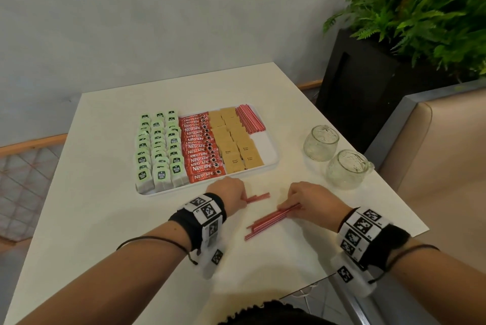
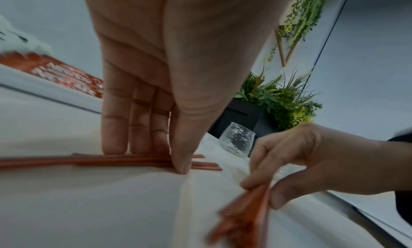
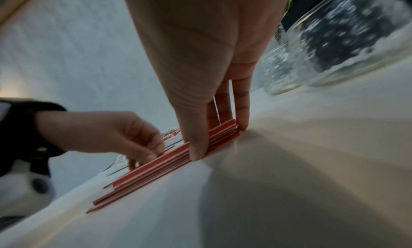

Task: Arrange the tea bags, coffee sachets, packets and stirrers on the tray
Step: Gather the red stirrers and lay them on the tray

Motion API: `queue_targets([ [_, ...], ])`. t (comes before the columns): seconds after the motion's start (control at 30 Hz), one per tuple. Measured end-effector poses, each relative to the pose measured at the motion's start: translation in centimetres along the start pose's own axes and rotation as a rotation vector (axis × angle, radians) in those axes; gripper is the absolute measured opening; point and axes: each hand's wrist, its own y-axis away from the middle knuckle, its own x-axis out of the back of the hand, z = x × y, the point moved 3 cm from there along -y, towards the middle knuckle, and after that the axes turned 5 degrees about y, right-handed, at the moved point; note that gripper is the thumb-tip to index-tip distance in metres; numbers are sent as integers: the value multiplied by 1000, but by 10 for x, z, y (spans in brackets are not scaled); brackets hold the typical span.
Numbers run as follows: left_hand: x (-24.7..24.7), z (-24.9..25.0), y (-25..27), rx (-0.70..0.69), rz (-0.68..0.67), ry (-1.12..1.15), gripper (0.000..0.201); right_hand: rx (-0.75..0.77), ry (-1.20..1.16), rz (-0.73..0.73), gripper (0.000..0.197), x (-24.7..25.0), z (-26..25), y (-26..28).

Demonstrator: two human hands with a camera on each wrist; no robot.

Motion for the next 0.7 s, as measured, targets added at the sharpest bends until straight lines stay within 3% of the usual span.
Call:
queue_targets([
  [0.13, -7, 24, -2, -49, -30, 84, 32, -43, -22, 72, 42, -3, -19, -14],
  [0.23, -13, 30, 4, -87, -52, -36, 48, -57, -55, 98, 60, -3, -17, -16],
  [0.33, -19, 35, 9, -122, -58, -191, 52, 8, 7, 58, 48, -4, -22, -19],
  [0.5, -15, 44, 8, -136, -53, -235, 30, 7, 32, -1, 30, 0, -30, -22],
  [0.7, -19, 46, 10, -130, -84, -234, 26, -27, 74, -94, 22, 2, -34, -25],
])
